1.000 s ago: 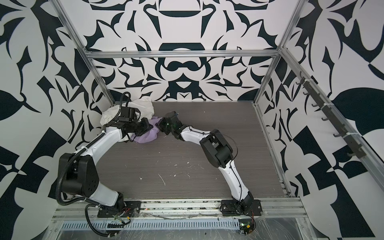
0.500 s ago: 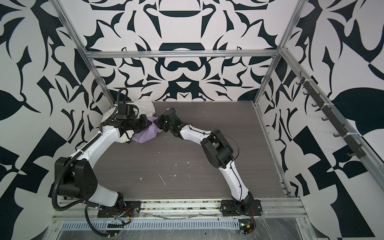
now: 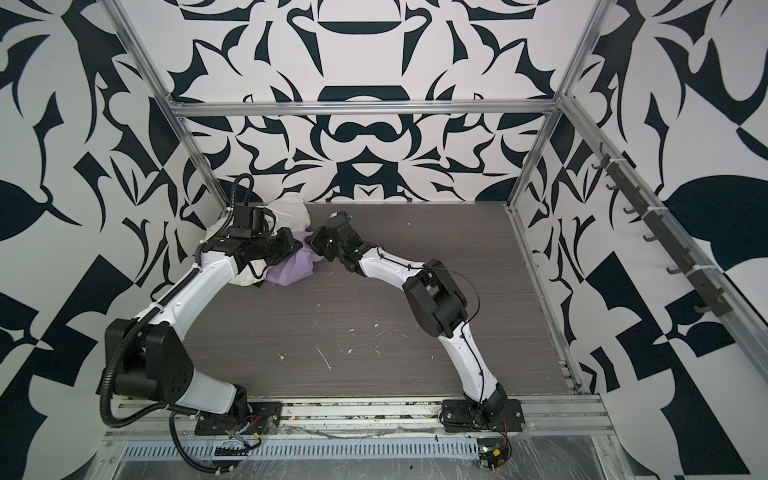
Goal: Pick out a specific cloth from the pile
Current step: 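Lift the lavender cloth with both grippers, separating it from the white shirt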
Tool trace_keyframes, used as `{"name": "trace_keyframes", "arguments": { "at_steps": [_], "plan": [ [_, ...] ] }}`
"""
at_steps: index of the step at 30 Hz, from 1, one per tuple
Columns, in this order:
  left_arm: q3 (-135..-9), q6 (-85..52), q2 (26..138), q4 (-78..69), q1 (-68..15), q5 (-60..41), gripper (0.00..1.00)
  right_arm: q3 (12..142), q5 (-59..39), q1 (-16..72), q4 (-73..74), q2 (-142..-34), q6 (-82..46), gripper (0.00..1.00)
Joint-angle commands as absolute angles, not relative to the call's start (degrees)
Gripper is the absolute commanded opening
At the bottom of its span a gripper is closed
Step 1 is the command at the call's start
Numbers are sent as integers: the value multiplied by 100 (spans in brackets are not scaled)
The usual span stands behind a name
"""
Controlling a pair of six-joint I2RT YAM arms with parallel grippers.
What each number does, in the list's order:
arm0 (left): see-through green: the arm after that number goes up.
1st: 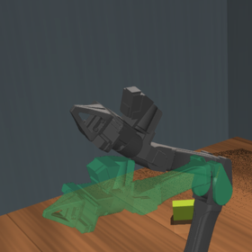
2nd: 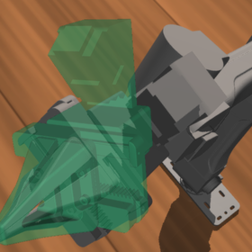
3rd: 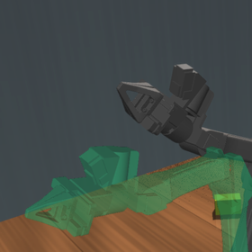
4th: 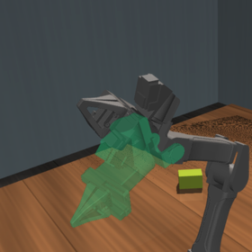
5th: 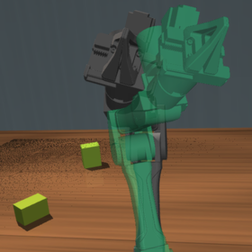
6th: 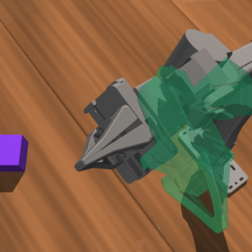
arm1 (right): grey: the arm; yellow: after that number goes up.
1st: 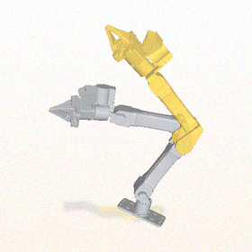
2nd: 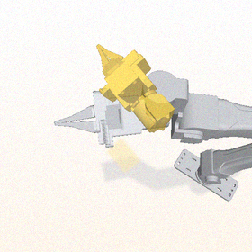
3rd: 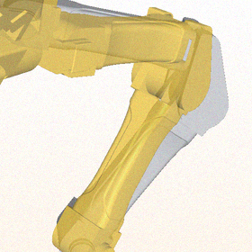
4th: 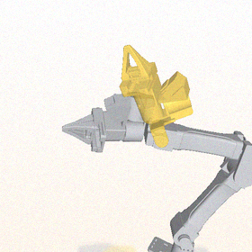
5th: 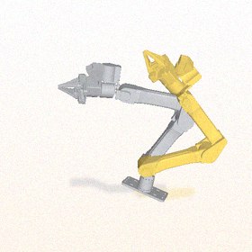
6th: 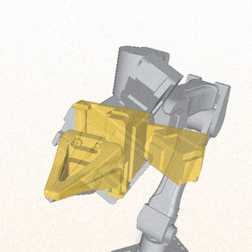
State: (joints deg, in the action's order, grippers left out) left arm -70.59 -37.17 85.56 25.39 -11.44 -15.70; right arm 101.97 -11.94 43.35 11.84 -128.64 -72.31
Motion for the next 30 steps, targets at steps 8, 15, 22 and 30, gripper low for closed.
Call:
{"name": "trace_keyframes", "arguments": {
  "at_steps": [8,15,22,30],
  "plan": [
    [-7707,-3524,8211,2815,-1204,-1652,0,10723,-1035,4316,1292,-12354,-6823,0],
    [-7886,-3434,8098,2903,-1204,-1580,0,10949,-1063,4307,1252,-12443,-6779,0],
    [-7998,-3354,8051,2979,-1204,-1521,0,11135,-1063,4289,1266,-12436,-6675,0],
    [-7962,-3368,8034,2950,-1204,-1520,0,11335,-1055,4284,1235,-12454,-6677,0]
  ]
}}
